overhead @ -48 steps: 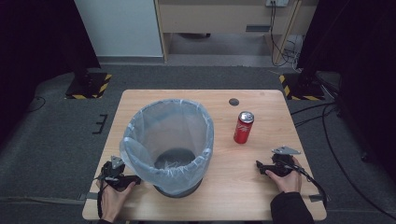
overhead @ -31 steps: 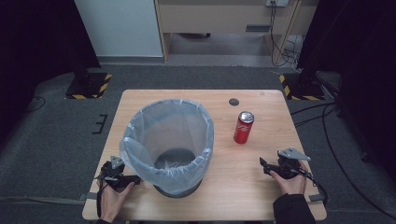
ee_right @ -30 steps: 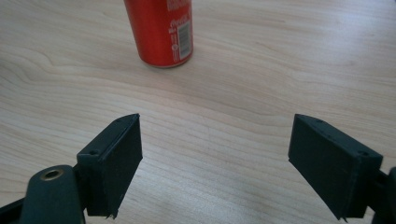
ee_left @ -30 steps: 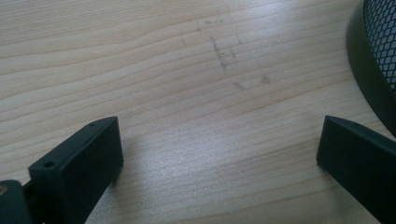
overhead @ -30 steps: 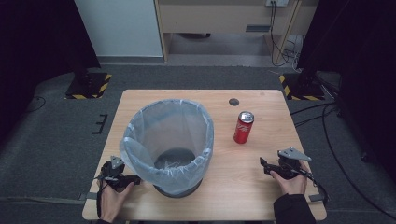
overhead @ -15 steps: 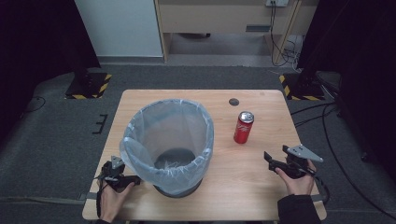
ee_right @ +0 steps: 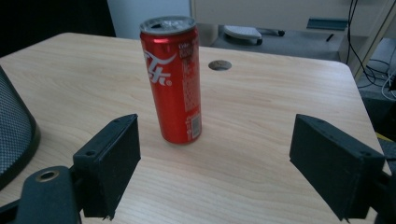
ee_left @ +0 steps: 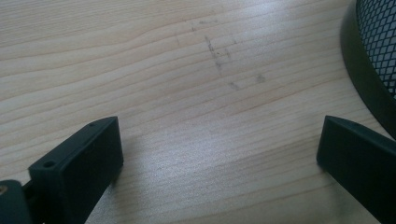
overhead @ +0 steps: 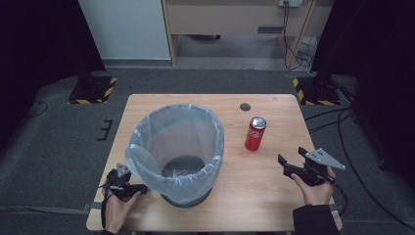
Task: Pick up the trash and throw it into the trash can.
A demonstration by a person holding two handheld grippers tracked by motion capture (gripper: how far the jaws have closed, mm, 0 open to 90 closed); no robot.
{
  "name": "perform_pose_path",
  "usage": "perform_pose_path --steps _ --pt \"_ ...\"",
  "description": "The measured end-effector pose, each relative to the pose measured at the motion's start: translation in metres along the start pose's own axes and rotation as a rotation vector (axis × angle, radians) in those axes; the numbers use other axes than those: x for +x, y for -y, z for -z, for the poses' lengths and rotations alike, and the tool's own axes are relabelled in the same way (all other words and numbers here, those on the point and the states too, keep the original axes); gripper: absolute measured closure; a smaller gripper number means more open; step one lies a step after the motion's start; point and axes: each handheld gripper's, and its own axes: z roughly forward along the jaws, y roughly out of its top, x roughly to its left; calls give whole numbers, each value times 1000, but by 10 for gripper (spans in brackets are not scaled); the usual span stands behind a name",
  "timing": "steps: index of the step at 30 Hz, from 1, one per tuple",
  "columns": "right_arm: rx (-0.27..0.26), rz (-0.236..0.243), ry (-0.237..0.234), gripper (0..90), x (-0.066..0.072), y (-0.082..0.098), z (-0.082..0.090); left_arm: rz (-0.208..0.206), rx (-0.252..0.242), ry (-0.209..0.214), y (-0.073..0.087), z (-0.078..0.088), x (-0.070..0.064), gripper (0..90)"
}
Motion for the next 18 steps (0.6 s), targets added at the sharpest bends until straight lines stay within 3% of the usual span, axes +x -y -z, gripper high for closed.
perform_pose_path --steps 18 --pt "-59 -17 -20 162 5 -26 1 -1 1 0 0 0 0 0"
